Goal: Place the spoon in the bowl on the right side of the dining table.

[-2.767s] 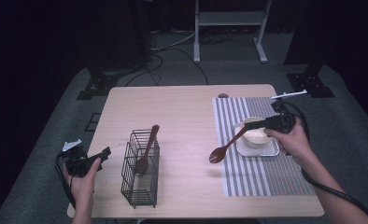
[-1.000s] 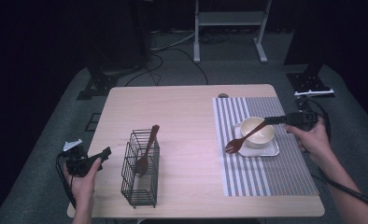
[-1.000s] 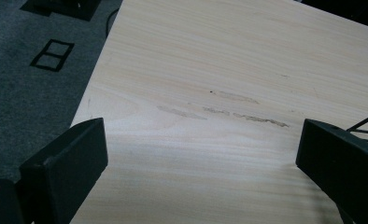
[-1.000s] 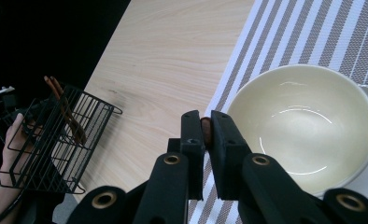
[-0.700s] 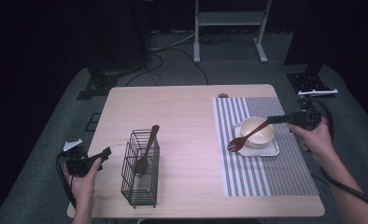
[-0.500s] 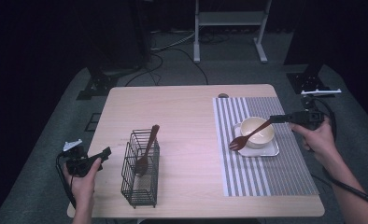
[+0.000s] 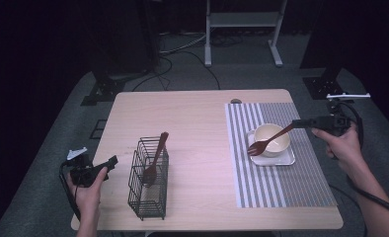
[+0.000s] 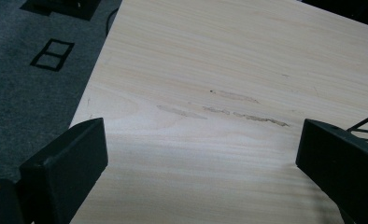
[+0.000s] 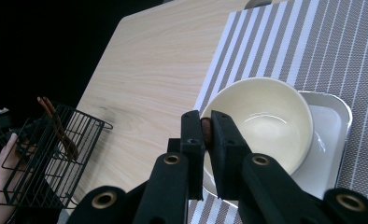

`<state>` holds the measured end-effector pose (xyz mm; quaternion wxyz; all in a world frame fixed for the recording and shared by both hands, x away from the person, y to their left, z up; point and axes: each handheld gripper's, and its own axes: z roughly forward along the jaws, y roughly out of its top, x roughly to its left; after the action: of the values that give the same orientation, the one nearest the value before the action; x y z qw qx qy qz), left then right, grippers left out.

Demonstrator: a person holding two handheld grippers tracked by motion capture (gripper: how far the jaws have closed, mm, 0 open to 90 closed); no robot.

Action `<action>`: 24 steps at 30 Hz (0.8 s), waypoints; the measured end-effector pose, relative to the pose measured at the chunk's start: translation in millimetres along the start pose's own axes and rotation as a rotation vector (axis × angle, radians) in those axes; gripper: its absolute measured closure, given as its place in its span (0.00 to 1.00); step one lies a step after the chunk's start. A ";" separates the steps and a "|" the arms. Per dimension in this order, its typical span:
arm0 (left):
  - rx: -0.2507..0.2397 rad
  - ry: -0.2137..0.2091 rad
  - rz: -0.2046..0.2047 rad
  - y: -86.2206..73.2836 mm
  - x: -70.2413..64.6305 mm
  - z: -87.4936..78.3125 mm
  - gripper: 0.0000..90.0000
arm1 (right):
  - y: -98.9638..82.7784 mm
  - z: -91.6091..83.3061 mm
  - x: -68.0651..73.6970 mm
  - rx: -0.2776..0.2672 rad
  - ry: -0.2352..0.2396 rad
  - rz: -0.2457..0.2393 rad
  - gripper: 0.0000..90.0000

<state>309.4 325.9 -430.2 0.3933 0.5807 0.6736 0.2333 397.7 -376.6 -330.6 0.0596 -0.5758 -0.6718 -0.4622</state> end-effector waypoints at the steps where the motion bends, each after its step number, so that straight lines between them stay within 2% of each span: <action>1: 0.001 0.000 0.001 0.0 0.0 0.0 0.01 | 0.4 -1.4 -0.6 -0.005 -0.001 0.001 0.93; 24: 0.003 0.001 0.003 -0.4 -1.1 0.9 0.01 | 4.3 -24.8 -17.8 -0.075 -0.029 0.053 0.93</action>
<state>310.0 324.7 -430.8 0.3916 0.5824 0.6731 0.2331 395.9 -406.9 -325.0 0.0404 -0.6018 -0.6395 -0.4767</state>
